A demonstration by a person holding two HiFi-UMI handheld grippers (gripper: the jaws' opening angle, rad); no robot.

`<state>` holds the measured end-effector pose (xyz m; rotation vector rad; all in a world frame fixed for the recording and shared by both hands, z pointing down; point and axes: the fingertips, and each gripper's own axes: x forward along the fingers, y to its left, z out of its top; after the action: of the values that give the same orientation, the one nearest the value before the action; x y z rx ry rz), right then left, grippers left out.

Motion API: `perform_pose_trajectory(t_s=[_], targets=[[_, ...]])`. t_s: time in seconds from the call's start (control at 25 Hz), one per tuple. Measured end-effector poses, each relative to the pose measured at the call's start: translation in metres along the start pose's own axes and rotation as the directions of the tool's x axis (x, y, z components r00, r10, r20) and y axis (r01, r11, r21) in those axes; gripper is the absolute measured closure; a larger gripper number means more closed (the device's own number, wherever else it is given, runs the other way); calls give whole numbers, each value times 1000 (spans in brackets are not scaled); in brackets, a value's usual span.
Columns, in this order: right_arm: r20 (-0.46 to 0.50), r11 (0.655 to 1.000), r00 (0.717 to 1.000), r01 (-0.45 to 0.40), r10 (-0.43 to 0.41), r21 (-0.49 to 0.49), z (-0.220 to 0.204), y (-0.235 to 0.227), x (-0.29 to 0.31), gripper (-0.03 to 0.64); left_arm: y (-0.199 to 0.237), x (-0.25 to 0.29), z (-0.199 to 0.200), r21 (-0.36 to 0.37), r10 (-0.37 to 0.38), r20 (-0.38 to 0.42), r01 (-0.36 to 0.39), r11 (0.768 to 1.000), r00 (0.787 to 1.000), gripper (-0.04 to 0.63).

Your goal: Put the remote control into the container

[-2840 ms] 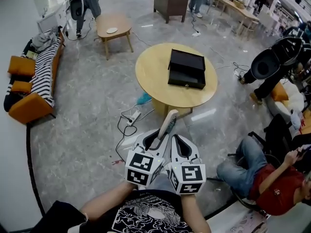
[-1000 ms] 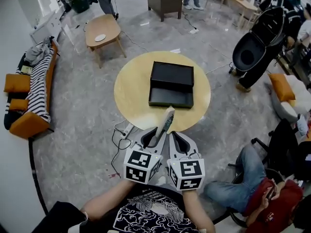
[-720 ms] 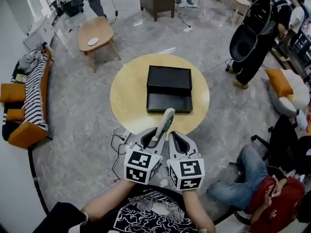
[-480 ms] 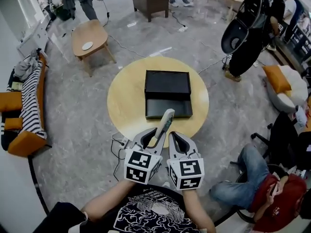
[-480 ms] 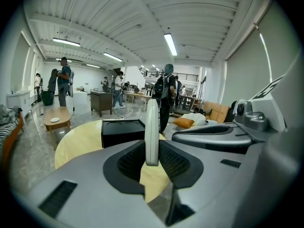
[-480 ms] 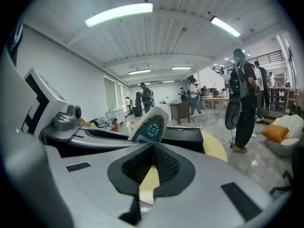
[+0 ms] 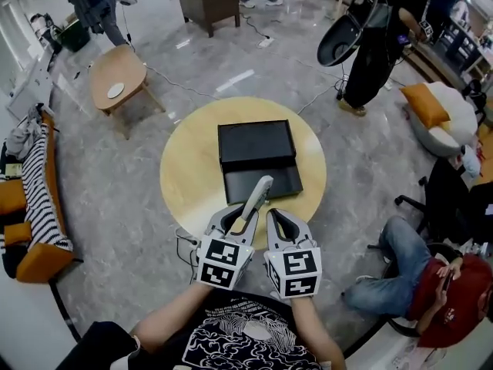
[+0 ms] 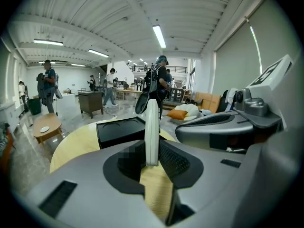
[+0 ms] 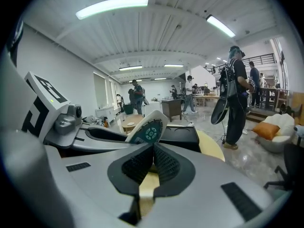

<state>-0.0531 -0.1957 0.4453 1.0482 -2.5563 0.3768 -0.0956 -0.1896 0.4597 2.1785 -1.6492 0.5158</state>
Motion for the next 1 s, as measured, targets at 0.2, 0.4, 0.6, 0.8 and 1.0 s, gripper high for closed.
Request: perform_pose_trajectory(t_s=[0.2, 0.4, 0.6, 0.8, 1.0], targets=[[-22, 999, 999, 43, -43, 23, 1, -5, 23, 594, 20, 18, -3, 48, -43, -44, 46, 998, 998, 495], [-28, 996, 997, 76, -75, 41, 4, -10, 42, 594, 34, 34, -9, 108, -86, -99, 97, 989, 991, 495], [-37, 993, 994, 102, -99, 66, 2, -12, 62, 594, 49, 50, -21, 139, -123, -149, 144, 980, 981, 495], [-45, 989, 991, 126, -122, 79, 0, -17, 75, 594, 58, 65, -31, 195, -143, -204, 184, 964, 968, 495], [-61, 983, 987, 156, -150, 97, -2, -27, 85, 594, 66, 85, -39, 257, -149, -264, 218, 942, 953, 495]])
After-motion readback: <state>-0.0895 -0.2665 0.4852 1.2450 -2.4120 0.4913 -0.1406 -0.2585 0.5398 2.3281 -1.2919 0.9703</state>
